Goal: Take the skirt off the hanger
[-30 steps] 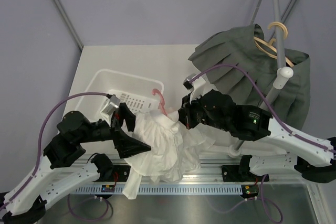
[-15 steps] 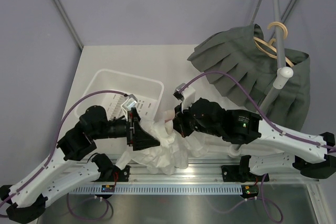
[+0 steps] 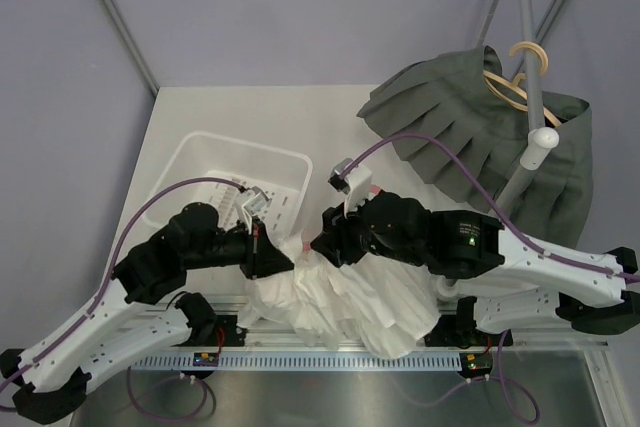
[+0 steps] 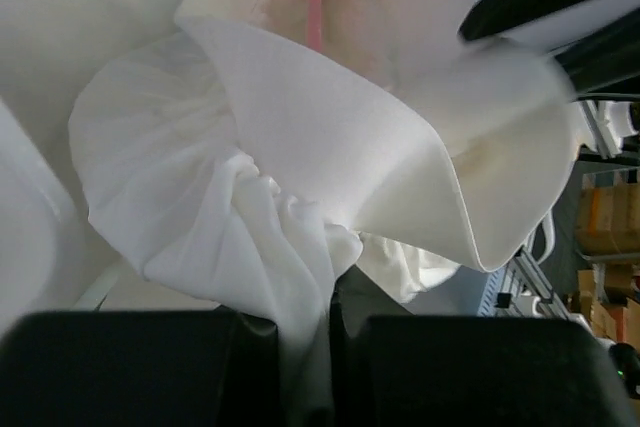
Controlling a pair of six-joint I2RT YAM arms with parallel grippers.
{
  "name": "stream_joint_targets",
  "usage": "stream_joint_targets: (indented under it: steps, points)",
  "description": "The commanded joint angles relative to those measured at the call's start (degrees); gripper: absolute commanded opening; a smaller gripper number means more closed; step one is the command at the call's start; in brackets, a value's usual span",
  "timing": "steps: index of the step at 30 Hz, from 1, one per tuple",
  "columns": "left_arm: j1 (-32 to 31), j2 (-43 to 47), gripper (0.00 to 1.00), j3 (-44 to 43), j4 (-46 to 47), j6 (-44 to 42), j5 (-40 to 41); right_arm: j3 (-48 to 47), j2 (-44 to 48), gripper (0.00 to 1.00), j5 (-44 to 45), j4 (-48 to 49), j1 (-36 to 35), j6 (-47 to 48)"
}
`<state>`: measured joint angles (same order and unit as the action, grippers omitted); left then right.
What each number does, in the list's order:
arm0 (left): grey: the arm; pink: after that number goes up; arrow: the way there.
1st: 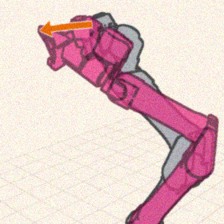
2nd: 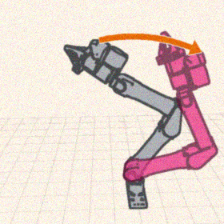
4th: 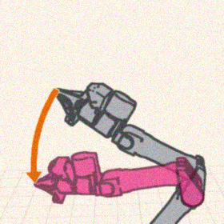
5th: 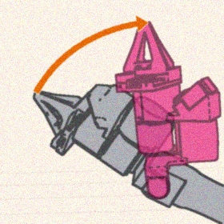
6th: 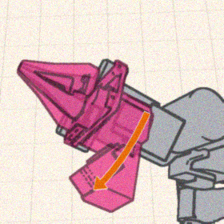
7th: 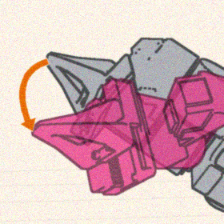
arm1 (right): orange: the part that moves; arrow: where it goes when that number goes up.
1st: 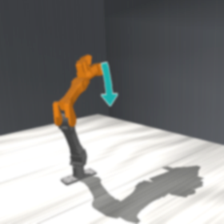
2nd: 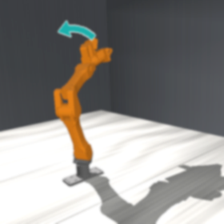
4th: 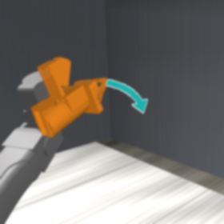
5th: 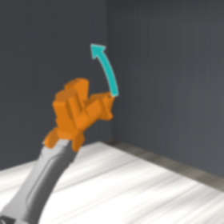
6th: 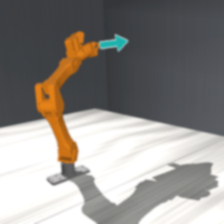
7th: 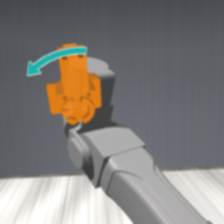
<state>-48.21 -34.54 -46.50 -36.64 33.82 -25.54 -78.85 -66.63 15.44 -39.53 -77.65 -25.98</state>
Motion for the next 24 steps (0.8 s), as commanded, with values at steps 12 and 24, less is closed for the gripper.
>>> stream_joint_targets:
  steps: [12,24]
  points:
    - [0.0,10.4,0.00,-4.3,4.5,-7.7,12.4,-5.9,9.9,0.85,16.8,-10.6,-0.3,-12.8]
    - [0.0,15.4,0.00,-7.9,8.7,-9.4,7.0,-10.2,2.5,0.75,24.9,-9.9,-0.3,-14.1]
